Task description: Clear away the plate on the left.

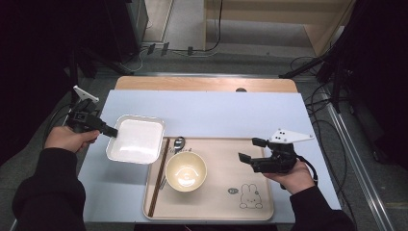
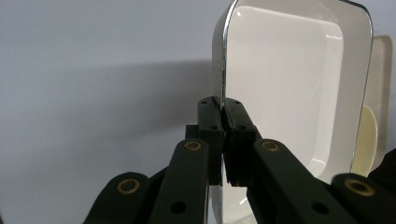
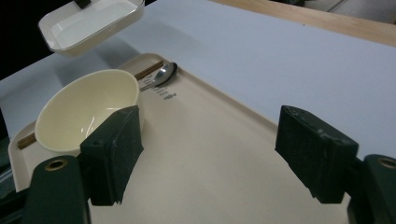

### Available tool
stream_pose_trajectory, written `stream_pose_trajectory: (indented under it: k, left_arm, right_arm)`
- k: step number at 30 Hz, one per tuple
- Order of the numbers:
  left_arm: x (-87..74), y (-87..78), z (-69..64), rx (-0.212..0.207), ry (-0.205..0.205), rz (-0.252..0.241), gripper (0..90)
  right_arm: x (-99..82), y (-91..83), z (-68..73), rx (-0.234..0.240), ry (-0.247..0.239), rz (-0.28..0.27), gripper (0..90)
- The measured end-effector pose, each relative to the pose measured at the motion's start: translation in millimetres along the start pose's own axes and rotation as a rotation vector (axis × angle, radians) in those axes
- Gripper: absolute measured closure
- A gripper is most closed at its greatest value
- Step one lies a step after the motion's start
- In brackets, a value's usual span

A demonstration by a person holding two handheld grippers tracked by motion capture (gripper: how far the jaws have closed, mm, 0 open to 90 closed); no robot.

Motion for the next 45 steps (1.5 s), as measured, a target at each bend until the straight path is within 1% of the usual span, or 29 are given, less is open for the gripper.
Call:
stream_pose_trajectory:
  k: [1, 3, 5, 6, 7, 9, 10, 11, 12, 16, 17, 23, 24, 25, 28, 30, 32, 34, 36, 39, 41, 43, 44, 45]
  left_arm:
    - [1.8, 1.0, -2.2, -0.009, 0.003, 0.009, 88.6]
    - [4.9, 2.0, -5.0, -0.008, 0.007, 0.013, 88.6]
    - [9.1, 2.6, -8.8, -0.015, 0.009, 0.013, 88.5]
    - [11.2, 3.1, -11.0, -0.018, 0.007, 0.015, 88.6]
    - [13.5, 3.4, -13.2, -0.021, 0.013, 0.017, 88.6]
    - [18.3, 4.8, -18.1, -0.021, 0.015, 0.016, 88.6]
    - [20.4, 5.1, -20.4, -0.022, 0.022, 0.018, 88.5]
    - [22.7, 6.9, -23.1, -0.015, 0.016, 0.013, 88.6]
    - [25.0, 8.4, -25.4, -0.010, 0.022, 0.012, 88.6]
    - [31.1, 17.0, -32.1, -0.009, 0.021, 0.023, 88.7]
    - [32.8, 18.9, -33.9, -0.008, 0.021, 0.023, 88.7]
    - [41.5, 27.8, -42.6, -0.012, 0.025, 0.032, 88.7]
    - [43.0, 28.2, -43.3, -0.008, 0.027, 0.032, 88.6]
    - [45.2, 29.6, -44.7, -0.012, 0.021, 0.030, 88.6]
    - [49.7, 31.5, -48.3, -0.022, 0.025, 0.025, 88.6]
    - [52.5, 32.6, -50.6, -0.017, 0.025, 0.022, 88.7]
    - [55.5, 34.0, -54.4, -0.022, 0.026, 0.022, 88.5]
    - [57.9, 35.2, -57.9, -0.021, 0.034, 0.015, 88.3]
    - [59.7, 36.3, -60.8, -0.008, 0.047, 0.011, 88.5]
    - [62.3, 39.6, -64.2, -0.016, 0.044, 0.015, 88.5]
    - [64.6, 41.7, -66.9, -0.018, 0.047, 0.013, 88.5]
    - [67.1, 43.2, -69.6, -0.018, 0.052, 0.006, 88.6]
    - [68.5, 44.2, -71.4, -0.025, 0.048, -0.001, 88.6]
    - [69.9, 44.1, -72.9, -0.026, 0.053, -0.004, 88.6]
  right_arm:
    - [2.1, 0.3, 0.3, -0.004, 0.002, 0.001, 24.4]
    - [7.2, 2.0, 1.7, 0.000, 0.003, -0.005, 26.1]
    - [10.3, 4.4, 4.2, 0.001, -0.012, 0.007, 27.9]
    - [11.3, 6.0, 5.8, 0.005, -0.014, 0.011, 29.4]
    - [12.4, 8.0, 7.0, 0.011, -0.014, 0.013, 30.0]
    - [14.1, 12.2, 9.3, 0.011, -0.012, 0.023, 31.3]
    - [15.0, 14.7, 10.3, 0.018, -0.017, 0.026, 32.1]
    - [16.0, 17.2, 11.7, 0.020, -0.019, 0.030, 32.7]
    - [17.1, 19.5, 12.9, 0.017, -0.021, 0.036, 33.0]
    - [23.0, 26.7, 18.4, 0.008, -0.015, 0.043, 34.8]
    - [24.6, 28.2, 19.5, 0.002, -0.021, 0.046, 35.5]
    - [36.6, 40.0, 25.4, -0.011, 0.014, 0.065, 39.9]
    - [38.0, 41.8, 26.1, -0.012, 0.014, 0.066, 40.0]
    - [40.0, 44.5, 27.1, -0.013, 0.015, 0.068, 40.5]
    - [45.8, 54.1, 29.6, -0.014, 0.021, 0.074, 41.2]
    - [49.2, 60.2, 31.9, -0.013, 0.029, 0.082, 41.3]
    - [52.0, 66.0, 34.5, -0.012, 0.025, 0.085, 41.4]
    - [54.2, 71.4, 36.9, -0.011, 0.034, 0.090, 41.7]
    - [55.9, 76.5, 39.2, -0.016, 0.034, 0.092, 42.4]
    - [57.3, 85.8, 42.0, -0.024, 0.030, 0.095, 42.7]
    - [57.8, 91.0, 43.6, -0.026, 0.039, 0.100, 43.4]
    - [58.6, 97.4, 45.4, -0.027, 0.042, 0.108, 43.9]
    - [58.7, 99.3, 46.0, -0.028, 0.047, 0.111, 43.9]
    - [59.3, 102.3, 46.6, -0.027, 0.046, 0.107, 43.8]
Point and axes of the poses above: each handheld gripper's, and its own axes: y roughly forward along the jaws, x roughly out of its top, z roughly to its left, the point moved 5 cm from there along y, roughly forward along the jaws, and after that the axes turned 13 degrees about y, right-handed, at the moved point
